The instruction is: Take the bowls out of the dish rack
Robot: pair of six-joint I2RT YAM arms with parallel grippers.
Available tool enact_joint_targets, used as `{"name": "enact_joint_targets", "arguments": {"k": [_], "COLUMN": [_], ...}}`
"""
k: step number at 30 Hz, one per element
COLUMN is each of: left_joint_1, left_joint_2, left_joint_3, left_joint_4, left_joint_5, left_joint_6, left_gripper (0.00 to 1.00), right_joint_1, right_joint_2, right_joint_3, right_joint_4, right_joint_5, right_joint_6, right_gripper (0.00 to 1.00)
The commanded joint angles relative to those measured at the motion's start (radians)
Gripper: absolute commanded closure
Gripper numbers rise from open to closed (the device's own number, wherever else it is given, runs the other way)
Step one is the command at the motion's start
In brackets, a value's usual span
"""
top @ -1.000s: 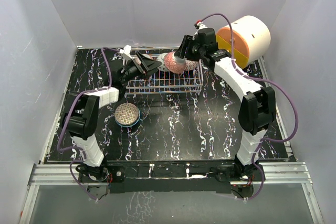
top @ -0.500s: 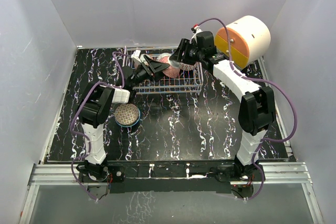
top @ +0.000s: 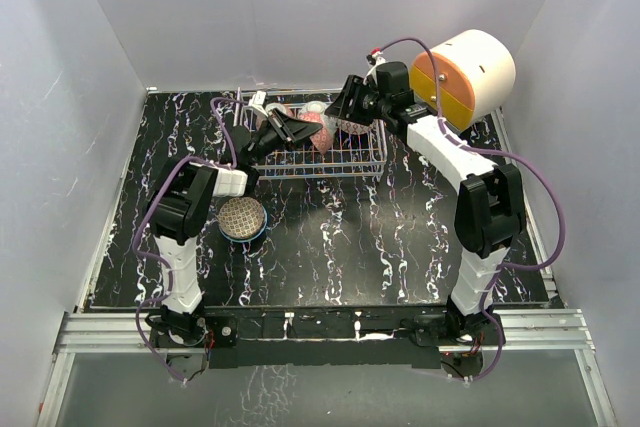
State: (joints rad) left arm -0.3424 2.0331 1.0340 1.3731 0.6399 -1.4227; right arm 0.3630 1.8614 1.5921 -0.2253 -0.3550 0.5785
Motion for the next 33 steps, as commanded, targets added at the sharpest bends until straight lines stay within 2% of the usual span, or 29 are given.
{"name": "enact_joint_targets", "arguments": {"k": [1,7,11,14,16,20,23,26,28,33], "left_joint_1": [-0.002,-0.002,-0.001,-0.001,-0.001,-0.003,-0.006,-0.022,-0.043,-0.060], "left_joint_2": [-0.065,-0.077,-0.106,-0.158,-0.221,-0.372,-0.455,-0.515,-0.551,-0.647], "left_joint_3": [0.021,0.029,0.036,0.059,0.075,0.118,0.214,0.331,0.373,0.366], "left_joint_4": [0.107,0.148,0.101,-0.017,-0.174,-0.575,-0.959,-1.333,-1.526,-1.866], "left_joint_5": [0.001,0.008,0.033,0.082,0.107,0.087,0.032,-0.052,-0.100,-0.121], "left_joint_6": [0.014,-0.010,0.017,0.088,0.194,0.498,0.766,0.957,1.041,1.106], "left_gripper": [0.99,1.00,1.00,1.00,1.00,1.00,1.00,1.00,1.00,1.00], "right_joint_1": [-0.004,-0.005,-0.019,-0.035,-0.047,-0.068,-0.078,-0.085,-0.086,-0.087], "right_joint_2": [-0.041,-0.053,-0.077,-0.108,-0.154,-0.206,-0.225,-0.229,-0.231,-0.219], "right_joint_3": [0.008,-0.008,-0.022,-0.050,-0.072,-0.135,-0.163,-0.165,-0.167,-0.167], "right_joint_4": [0.101,0.099,0.098,0.097,0.098,0.098,0.091,0.069,0.066,0.072], "right_joint_5": [-0.024,-0.020,-0.012,0.017,0.034,0.065,0.076,0.094,0.097,0.089], "right_joint_6": [0.003,-0.003,0.000,-0.002,-0.004,-0.014,-0.031,-0.049,-0.056,-0.052], "right_gripper": [0.69,0.68,0.52,0.46,0.44,0.44,0.43,0.43,0.42,0.42]}}
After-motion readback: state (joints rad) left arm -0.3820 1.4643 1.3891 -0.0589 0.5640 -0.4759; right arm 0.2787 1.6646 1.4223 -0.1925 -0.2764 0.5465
